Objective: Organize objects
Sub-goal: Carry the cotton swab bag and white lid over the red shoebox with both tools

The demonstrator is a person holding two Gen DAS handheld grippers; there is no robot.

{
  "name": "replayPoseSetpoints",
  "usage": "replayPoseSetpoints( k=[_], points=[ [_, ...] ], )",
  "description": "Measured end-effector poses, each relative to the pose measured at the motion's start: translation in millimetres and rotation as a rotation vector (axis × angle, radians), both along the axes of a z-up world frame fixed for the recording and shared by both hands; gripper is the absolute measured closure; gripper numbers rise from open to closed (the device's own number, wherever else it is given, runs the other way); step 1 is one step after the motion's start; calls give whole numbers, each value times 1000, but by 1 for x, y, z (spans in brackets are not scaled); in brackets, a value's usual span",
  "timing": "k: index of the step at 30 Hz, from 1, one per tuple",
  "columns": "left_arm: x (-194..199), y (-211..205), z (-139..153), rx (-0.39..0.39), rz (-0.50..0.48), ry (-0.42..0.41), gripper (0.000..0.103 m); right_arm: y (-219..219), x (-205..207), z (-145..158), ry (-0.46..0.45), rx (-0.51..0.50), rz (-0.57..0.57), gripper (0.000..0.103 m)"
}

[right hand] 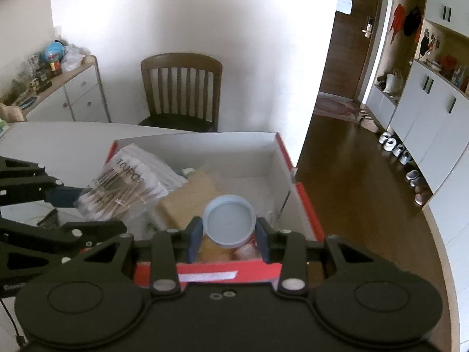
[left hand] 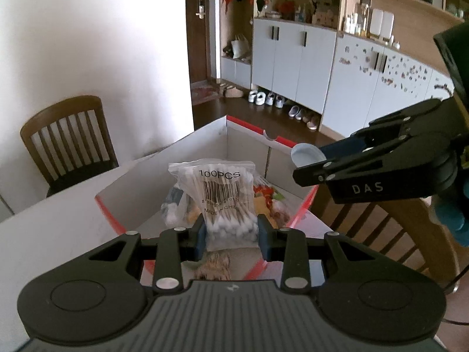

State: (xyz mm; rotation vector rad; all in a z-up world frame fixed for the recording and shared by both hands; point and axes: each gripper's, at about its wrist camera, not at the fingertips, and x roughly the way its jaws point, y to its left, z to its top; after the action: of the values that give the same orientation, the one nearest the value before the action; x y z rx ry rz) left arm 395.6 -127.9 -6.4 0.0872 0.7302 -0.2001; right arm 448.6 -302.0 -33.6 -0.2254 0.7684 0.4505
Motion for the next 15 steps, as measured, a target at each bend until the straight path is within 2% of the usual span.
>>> replayPoseSetpoints(
  k=[5, 15],
  points=[
    [33, -8, -8, 41, -10, 25, 69, -3, 25, -6, -1, -9, 11, 65],
    [80, -16, -39, 72, -32, 122, 69, 3, 57, -43, 103, -54, 62, 65]
  ],
)
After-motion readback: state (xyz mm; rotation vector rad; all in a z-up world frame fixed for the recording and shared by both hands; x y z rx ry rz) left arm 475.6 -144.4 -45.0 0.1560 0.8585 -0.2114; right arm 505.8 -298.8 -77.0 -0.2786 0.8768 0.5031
